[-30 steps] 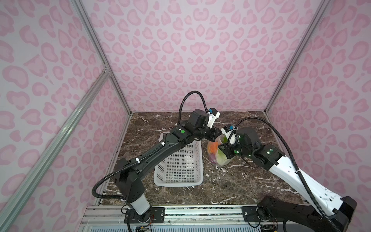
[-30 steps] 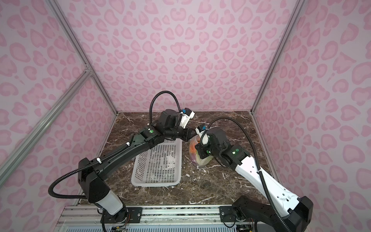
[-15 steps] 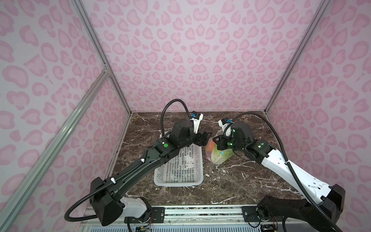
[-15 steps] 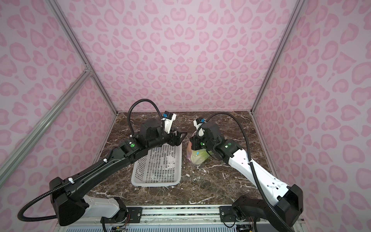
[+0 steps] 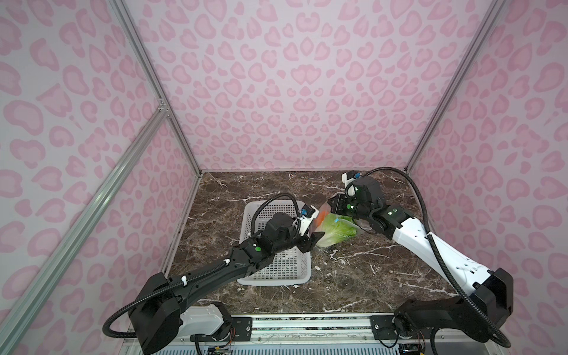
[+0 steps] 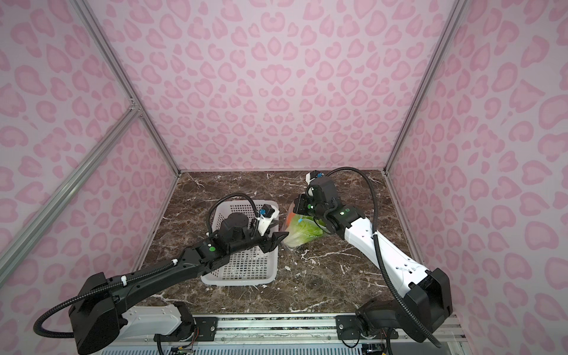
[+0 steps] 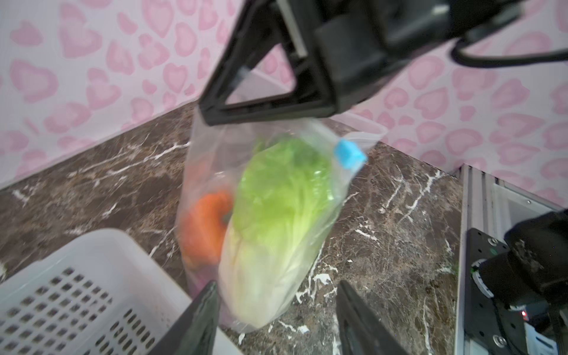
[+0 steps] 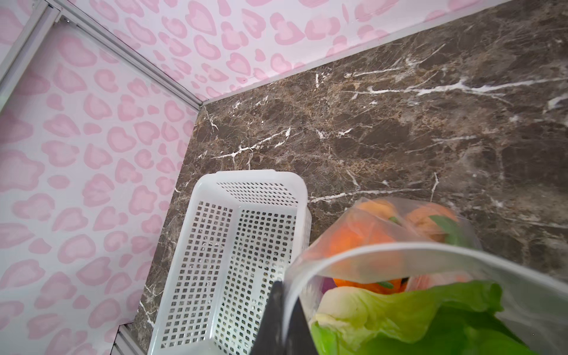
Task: Place the food in the zip-top bag and seal the zipper
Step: 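Grasp the bag's zipper edge with the left gripper beside the right gripper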
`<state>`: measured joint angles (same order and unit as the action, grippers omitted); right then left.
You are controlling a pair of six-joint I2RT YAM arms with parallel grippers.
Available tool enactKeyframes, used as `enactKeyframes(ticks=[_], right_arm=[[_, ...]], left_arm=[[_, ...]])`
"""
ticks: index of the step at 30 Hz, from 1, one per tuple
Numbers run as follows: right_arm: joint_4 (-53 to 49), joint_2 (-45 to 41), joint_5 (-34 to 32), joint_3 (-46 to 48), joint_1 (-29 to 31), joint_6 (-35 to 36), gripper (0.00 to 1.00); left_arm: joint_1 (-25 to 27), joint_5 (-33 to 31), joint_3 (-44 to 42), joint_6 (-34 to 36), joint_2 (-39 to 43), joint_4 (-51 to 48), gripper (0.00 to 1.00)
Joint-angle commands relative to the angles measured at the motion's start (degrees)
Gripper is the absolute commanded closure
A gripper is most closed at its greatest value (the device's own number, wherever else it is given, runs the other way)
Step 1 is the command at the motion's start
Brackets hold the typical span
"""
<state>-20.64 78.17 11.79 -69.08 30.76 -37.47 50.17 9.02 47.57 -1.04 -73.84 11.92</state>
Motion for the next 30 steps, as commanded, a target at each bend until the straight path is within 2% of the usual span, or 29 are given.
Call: enactKeyframes(ticks=[1, 12, 17, 21, 25, 29, 30], right_arm=[[2.14, 0.46, 0.47, 0.16, -0.45, -2.22, 1.00], [2.75, 0.07, 2.01, 1.01, -0.91, -2.78, 1.00], [3.26, -0.37, 2.44, 1.67, -1.30, -3.00, 1.00], [3.24, -0.57, 2.89, 1.83, -1.43, -2.96, 1.00], [3.62, -0.77, 3.17, 2.11, -2.00, -3.04, 1.00], [3.64, -1.04, 4.59, 1.55, -2.39, -1.13, 1.00], [3.07, -1.07, 4.93, 1.01, -2.38, 0.05, 0.95]], left_arm=[[1.63, 0.19, 0.69, 7.14, -1.95, 9.79, 0.38], [2.03, -1.22, 4.84, 8.68, -9.36, 14.90, 0.40], [2.03, -1.87, 7.21, 9.10, -12.06, 13.87, 0.52], [2.03, -2.65, 7.90, 8.43, -12.76, 13.82, 0.80], [2.01, -2.00, 9.17, 8.01, -13.17, 11.23, 0.94], [1.99, -1.19, 9.29, 6.47, -11.93, 8.40, 0.96], [1.95, -0.90, 9.30, 6.32, -11.41, 7.77, 0.96]])
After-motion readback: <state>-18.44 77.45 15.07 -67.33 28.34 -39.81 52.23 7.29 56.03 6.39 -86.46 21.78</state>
